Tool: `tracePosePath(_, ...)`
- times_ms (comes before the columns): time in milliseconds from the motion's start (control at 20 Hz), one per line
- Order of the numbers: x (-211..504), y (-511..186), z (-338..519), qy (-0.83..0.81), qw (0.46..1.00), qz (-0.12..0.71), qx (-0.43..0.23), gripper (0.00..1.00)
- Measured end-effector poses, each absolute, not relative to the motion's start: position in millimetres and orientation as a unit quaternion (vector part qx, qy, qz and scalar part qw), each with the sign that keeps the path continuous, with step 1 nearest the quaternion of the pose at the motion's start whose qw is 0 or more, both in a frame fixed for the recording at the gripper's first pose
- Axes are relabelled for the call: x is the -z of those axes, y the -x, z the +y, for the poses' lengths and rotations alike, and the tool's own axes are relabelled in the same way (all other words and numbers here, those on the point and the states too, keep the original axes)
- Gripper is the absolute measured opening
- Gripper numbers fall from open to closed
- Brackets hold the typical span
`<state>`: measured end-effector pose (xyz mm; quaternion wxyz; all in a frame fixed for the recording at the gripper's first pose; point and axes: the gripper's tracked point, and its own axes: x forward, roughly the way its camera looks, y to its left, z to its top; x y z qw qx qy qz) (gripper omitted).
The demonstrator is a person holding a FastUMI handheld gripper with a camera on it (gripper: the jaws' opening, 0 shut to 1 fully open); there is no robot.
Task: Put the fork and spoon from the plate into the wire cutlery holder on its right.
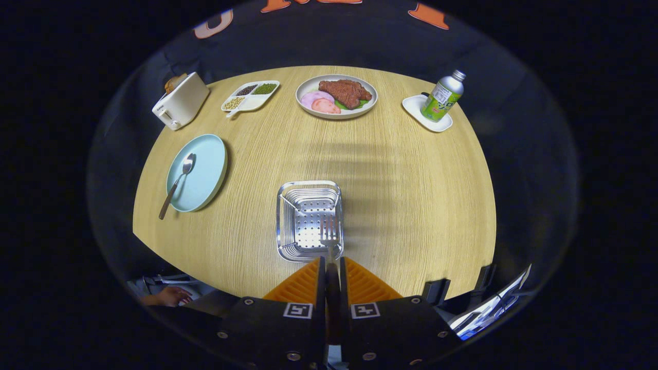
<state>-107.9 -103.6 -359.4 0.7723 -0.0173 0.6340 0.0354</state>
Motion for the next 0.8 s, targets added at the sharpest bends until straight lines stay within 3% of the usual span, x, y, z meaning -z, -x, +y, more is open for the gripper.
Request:
tracePosePath(250,340,66,-93,-0.007,0.831,0.553,-0.061,0.16)
tracePosePath(350,326,47,-86,-0.015,0.859,0.506,-0.07,0.22)
tracePosePath(500,300,22,-73,-0.045,0.896,0.436,-0.073,0.37)
tracePosePath(650,260,-5,-59,-0.053,0.935,0.346,-0.064,0.44)
tracePosePath(800,210,-27,-32,-0.062,0.965,0.251,-0.045,0.61)
